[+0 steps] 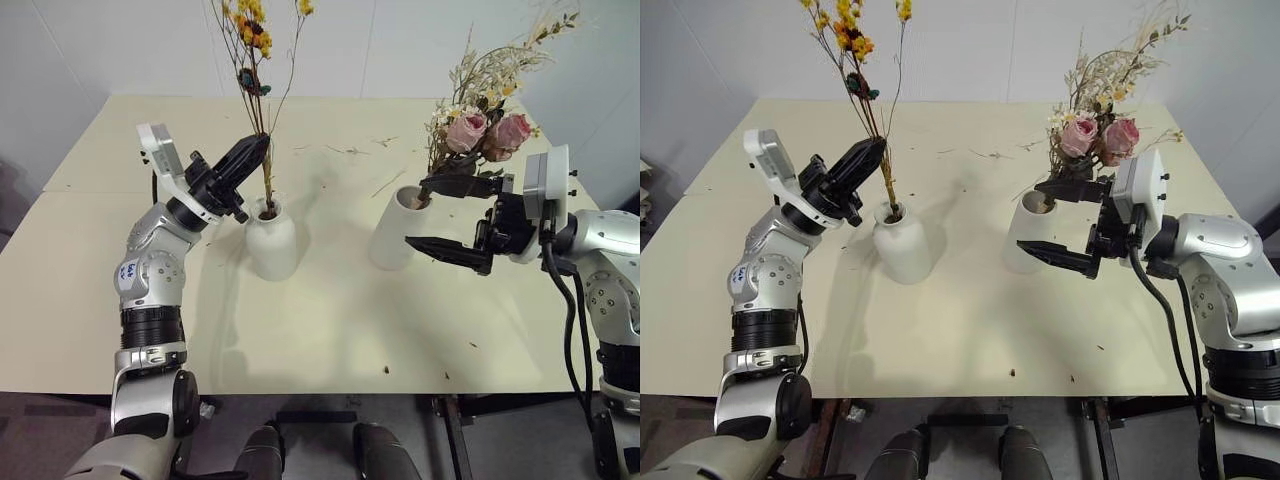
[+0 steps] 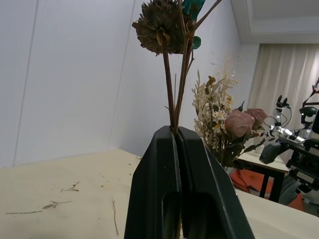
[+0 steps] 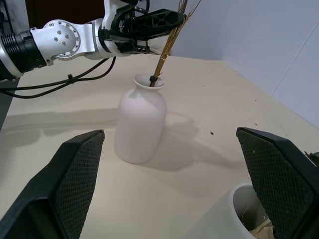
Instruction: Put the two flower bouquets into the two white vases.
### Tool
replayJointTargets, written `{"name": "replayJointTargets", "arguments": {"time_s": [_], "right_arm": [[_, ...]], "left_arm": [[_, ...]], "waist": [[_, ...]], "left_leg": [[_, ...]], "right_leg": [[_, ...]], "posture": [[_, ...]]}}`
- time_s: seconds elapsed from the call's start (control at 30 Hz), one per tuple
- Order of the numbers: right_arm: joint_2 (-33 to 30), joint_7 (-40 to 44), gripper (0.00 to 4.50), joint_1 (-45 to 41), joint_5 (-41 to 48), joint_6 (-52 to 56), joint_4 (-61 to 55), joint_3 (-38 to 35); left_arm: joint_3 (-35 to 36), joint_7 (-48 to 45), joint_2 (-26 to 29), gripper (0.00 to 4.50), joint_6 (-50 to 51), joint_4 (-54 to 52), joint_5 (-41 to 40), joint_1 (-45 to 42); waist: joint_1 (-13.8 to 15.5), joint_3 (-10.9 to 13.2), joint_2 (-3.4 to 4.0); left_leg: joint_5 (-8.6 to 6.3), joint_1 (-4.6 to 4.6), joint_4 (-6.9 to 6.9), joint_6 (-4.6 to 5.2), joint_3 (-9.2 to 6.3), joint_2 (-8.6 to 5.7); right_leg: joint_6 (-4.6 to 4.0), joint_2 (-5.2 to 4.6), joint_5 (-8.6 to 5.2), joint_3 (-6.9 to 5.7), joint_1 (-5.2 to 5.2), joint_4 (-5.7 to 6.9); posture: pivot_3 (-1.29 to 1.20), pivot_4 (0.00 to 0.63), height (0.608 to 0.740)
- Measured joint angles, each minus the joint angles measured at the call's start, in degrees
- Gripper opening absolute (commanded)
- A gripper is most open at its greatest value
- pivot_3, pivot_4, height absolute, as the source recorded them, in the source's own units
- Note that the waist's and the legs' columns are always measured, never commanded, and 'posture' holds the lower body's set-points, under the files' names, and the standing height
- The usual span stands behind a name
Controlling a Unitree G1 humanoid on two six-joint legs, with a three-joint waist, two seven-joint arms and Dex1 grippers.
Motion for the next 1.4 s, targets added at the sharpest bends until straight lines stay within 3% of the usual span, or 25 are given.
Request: {"name": "replayJointTargets", "arguments": {"time_s": [0.1,0.37,0.57,0.77,1.03,1.23,1.4], "right_arm": [[0.00,-0.30,4.50,0.00,0.01,0.00,-0.10,-0.05],[0.00,-0.79,4.50,-0.08,0.00,0.00,-0.08,-0.05],[0.00,-0.79,4.50,-0.22,-0.02,-0.10,0.13,-0.06],[0.12,0.18,4.50,-0.46,-0.10,-0.40,2.55,-0.08],[-4.54,5.37,4.50,2.61,-2.37,-3.49,6.75,-1.62],[-6.54,6.19,4.50,5.28,-6.25,-8.80,11.39,-3.00],[-9.01,6.93,4.50,9.24,-7.46,-10.51,12.43,-5.60]], "left_arm": [[0.01,-0.04,0.02,0.05,-0.49,0.00,0.00,0.15],[-2.28,-1.95,0.52,2.46,-1.69,-0.09,0.55,4.45],[-2.23,-1.94,5.01,4.41,-3.26,-0.54,2.14,5.09],[-1.26,-3.62,13.85,4.48,-4.30,-1.65,3.81,7.97],[-0.49,-15.86,30.46,4.48,-4.00,-5.69,4.59,16.26],[-0.45,-19.11,32.40,4.48,-8.06,1.36,7.01,13.32],[-0.96,-19.25,30.10,4.48,-10.49,4.48,8.10,11.91]], "waist": [[-0.03,0.00,0.00],[-0.04,0.00,0.00],[-0.10,0.00,0.00],[-0.20,0.00,0.01],[-0.01,0.01,0.02],[-0.09,0.02,0.03],[-0.09,0.01,0.03]], "left_leg": [[0.00,0.00,0.00,0.00,0.00,0.00],[0.00,0.01,0.00,0.00,0.00,0.00],[0.00,0.01,-0.01,0.00,0.00,0.01],[0.00,0.02,-0.09,0.00,0.01,0.02],[-0.01,0.03,-0.28,0.01,0.02,0.05],[0.01,0.04,-0.27,0.02,0.04,0.06],[0.00,0.05,-0.30,0.04,0.03,0.07]], "right_leg": [[0.00,0.00,0.00,0.00,0.00,0.00],[0.00,0.00,0.00,0.00,0.00,0.01],[-0.01,0.00,0.00,0.01,0.00,0.00],[-0.04,0.00,-0.02,0.00,-0.02,-0.02],[-0.19,0.00,-0.10,-0.03,-0.03,-0.13],[-0.21,0.00,-0.10,-0.04,-0.04,-0.13],[-0.20,0.00,-0.11,-0.05,-0.04,-0.07]], "posture": [[0.00,0.150,0.740],[0.00,0.150,0.740],[0.00,0.150,0.740],[0.00,0.150,0.740],[0.00,0.150,0.740],[0.00,0.150,0.740],[0.00,0.150,0.740]]}}
